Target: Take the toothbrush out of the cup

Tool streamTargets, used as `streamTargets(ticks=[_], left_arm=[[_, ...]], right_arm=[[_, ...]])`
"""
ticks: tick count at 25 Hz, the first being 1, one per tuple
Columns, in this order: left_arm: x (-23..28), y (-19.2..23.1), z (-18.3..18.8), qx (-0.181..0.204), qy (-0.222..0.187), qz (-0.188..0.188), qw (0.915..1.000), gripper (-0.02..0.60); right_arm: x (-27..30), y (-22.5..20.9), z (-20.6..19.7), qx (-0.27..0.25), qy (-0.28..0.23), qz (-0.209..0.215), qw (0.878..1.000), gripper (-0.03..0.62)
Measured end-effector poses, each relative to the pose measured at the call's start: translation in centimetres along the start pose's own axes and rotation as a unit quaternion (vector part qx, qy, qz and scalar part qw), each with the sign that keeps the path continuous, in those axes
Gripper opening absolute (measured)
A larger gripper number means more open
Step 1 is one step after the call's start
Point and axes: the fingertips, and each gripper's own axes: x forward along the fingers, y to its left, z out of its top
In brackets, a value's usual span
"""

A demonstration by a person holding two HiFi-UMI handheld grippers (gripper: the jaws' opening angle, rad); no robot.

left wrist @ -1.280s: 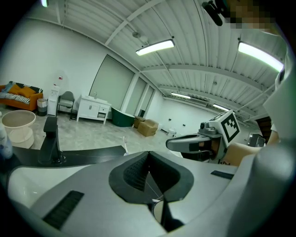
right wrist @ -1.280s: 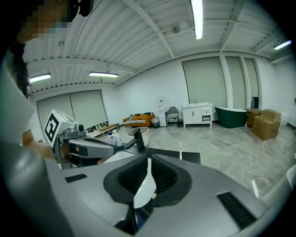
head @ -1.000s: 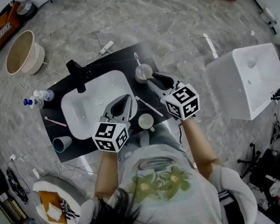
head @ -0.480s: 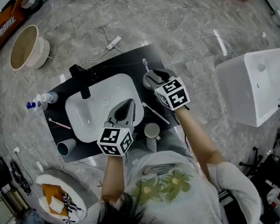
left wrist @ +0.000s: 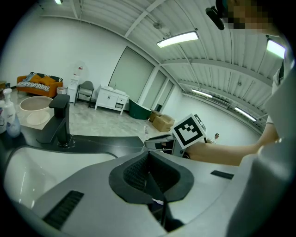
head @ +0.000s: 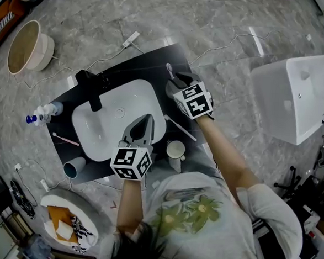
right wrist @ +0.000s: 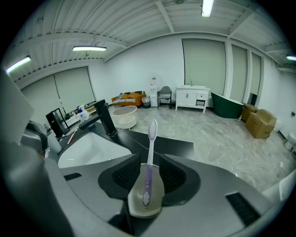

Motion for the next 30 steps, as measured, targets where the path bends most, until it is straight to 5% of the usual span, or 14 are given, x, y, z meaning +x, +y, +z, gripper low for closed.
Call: streamTargets(ticks=[18,30], left_arm=[[-0.4,1.4,-0.8,-0.004,0.005,0.004,1.0000,0.017],[-2.3,-0.2,0.5,0.019,-0.014,-0.007,0.9997,0.017]], right_arm=[[0.7,0.3,-0.1,-0.031,0.004,-0.005,0.999,0.063],[-4.3,1.3,2.8,-0.052,-0.038,-0.013,0.998,0.061]])
